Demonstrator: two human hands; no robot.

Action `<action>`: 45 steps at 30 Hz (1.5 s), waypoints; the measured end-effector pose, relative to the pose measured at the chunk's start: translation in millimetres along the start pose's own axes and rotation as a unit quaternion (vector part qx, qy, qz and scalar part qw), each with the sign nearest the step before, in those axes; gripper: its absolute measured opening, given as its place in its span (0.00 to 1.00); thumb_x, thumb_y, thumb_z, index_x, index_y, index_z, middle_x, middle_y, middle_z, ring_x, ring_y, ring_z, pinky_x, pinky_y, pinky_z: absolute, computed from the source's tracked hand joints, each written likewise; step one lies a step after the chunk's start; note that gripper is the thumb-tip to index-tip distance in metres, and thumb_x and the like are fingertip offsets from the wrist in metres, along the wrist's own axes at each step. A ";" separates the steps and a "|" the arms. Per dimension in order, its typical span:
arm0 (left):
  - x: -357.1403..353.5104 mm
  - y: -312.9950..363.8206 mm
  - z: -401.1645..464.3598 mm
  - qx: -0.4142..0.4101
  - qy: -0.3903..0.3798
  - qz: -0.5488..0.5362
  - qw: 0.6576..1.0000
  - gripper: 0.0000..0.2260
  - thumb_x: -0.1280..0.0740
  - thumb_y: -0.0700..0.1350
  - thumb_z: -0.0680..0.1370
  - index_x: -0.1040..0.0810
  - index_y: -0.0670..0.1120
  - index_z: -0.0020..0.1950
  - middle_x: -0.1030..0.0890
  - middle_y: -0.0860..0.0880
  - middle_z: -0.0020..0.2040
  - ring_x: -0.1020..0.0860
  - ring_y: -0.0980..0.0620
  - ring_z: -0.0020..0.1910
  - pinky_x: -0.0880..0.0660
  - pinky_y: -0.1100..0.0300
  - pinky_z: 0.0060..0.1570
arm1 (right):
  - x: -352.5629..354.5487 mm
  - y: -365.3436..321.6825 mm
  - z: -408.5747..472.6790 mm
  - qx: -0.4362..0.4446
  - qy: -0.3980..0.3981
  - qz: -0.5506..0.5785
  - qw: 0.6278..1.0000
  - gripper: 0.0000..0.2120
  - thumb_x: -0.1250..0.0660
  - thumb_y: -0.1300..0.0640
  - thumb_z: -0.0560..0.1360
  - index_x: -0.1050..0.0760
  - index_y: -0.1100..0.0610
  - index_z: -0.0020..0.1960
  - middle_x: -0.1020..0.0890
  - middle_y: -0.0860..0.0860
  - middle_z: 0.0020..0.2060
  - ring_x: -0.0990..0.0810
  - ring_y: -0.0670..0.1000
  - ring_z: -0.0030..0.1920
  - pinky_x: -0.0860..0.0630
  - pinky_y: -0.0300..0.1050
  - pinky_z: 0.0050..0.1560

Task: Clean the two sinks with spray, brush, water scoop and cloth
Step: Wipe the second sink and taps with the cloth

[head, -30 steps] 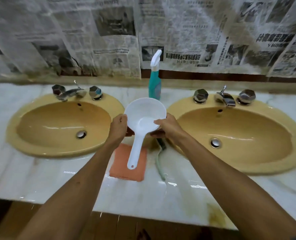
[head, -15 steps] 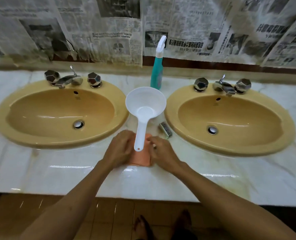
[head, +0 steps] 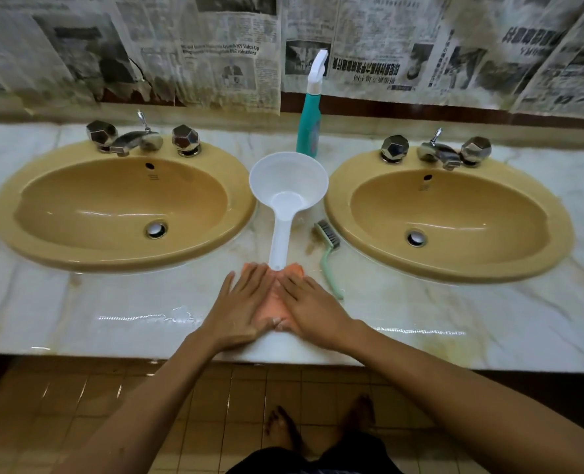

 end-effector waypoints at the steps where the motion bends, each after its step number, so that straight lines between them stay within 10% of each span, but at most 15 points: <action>1: -0.8 5.1 -3.8 -0.004 0.003 -0.004 1.000 0.45 0.65 0.76 0.71 0.63 0.49 0.81 0.66 0.50 0.80 0.70 0.53 0.77 0.64 0.43 0.76 | 0.6 -8.1 -6.9 0.008 0.036 -0.016 0.999 0.30 0.32 0.46 0.73 0.26 0.64 0.67 0.24 0.60 0.66 0.26 0.59 0.68 0.31 0.53 0.68; 4: -11.0 27.7 -17.9 -0.039 0.020 -0.006 0.999 0.48 0.60 0.79 0.72 0.62 0.47 0.80 0.65 0.48 0.80 0.67 0.51 0.78 0.64 0.43 0.76 | 2.0 -24.3 -29.0 0.036 0.139 -0.027 0.989 0.16 0.34 0.64 0.68 0.18 0.63 0.54 0.16 0.58 0.52 0.18 0.57 0.54 0.23 0.49 0.59; 7: -14.9 55.4 -34.1 -0.078 0.118 -0.007 0.990 0.43 0.43 0.70 0.76 0.46 0.43 0.81 0.42 0.42 0.80 0.47 0.43 0.79 0.46 0.37 0.74 | 9.8 -10.0 -45.6 0.007 0.105 0.098 0.990 0.16 0.33 0.69 0.62 0.21 0.61 0.49 0.18 0.56 0.44 0.20 0.59 0.45 0.22 0.49 0.44; 12: 40.1 110.1 -29.0 -0.076 0.262 -0.153 0.950 0.22 0.38 0.48 0.70 0.25 0.46 0.64 0.18 0.48 0.51 0.21 0.46 0.49 0.22 0.46 0.48 | 75.7 17.5 -73.4 0.018 0.145 0.116 0.982 0.16 0.44 0.65 0.69 0.22 0.60 0.51 0.19 0.54 0.42 0.22 0.57 0.40 0.26 0.48 0.42; 19: 100.8 180.7 70.9 0.004 0.293 -0.179 0.939 0.08 0.35 0.34 0.73 0.23 0.47 0.42 0.21 0.49 0.36 0.24 0.45 0.36 0.34 0.57 0.34 | 127.6 124.0 -95.7 -0.069 0.244 0.066 0.965 0.11 0.41 0.65 0.73 0.22 0.64 0.51 0.18 0.58 0.44 0.22 0.60 0.44 0.27 0.49 0.46; 25: 27.5 212.0 114.2 -0.047 0.185 -0.180 0.965 0.08 0.37 0.44 0.80 0.22 0.44 0.57 0.20 0.45 0.52 0.24 0.45 0.51 0.26 0.51 0.48 | 55.3 173.8 -128.4 -0.131 0.063 0.118 0.982 0.13 0.35 0.63 0.70 0.20 0.62 0.54 0.22 0.58 0.46 0.23 0.61 0.49 0.25 0.54 0.49; 33: -22.7 261.6 50.7 -0.053 0.214 -0.240 0.945 0.17 0.31 0.48 0.76 0.19 0.47 0.63 0.18 0.49 0.62 0.23 0.54 0.62 0.26 0.59 0.61 | 29.2 128.8 -223.3 -0.105 0.177 0.160 0.965 0.17 0.43 0.56 0.71 0.19 0.64 0.48 0.21 0.57 0.39 0.25 0.57 0.38 0.26 0.48 0.35; 39: -20.9 302.7 34.0 -0.037 0.187 -0.310 0.931 0.06 0.30 0.45 0.76 0.17 0.48 0.52 0.16 0.55 0.45 0.21 0.61 0.42 0.27 0.69 0.41 | 26.5 125.9 -270.0 -0.158 0.083 0.253 0.951 0.14 0.41 0.64 0.68 0.19 0.60 0.47 0.21 0.54 0.39 0.27 0.54 0.41 0.28 0.48 0.41; 45: 53.1 313.4 92.9 -0.013 0.227 -0.335 0.914 0.20 0.38 0.43 0.71 0.19 0.47 0.61 0.15 0.50 0.50 0.19 0.53 0.46 0.24 0.62 0.44 | 117.9 190.5 -237.3 -0.171 0.136 0.223 0.950 0.13 0.42 0.57 0.68 0.19 0.55 0.44 0.18 0.53 0.39 0.22 0.54 0.41 0.25 0.50 0.42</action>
Point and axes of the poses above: each hand's wrist, its own z-axis towards the middle knuckle, its own x-axis out of the back of the hand, y = z × x, the point moved 6 cm from there along z, towards the middle knuckle
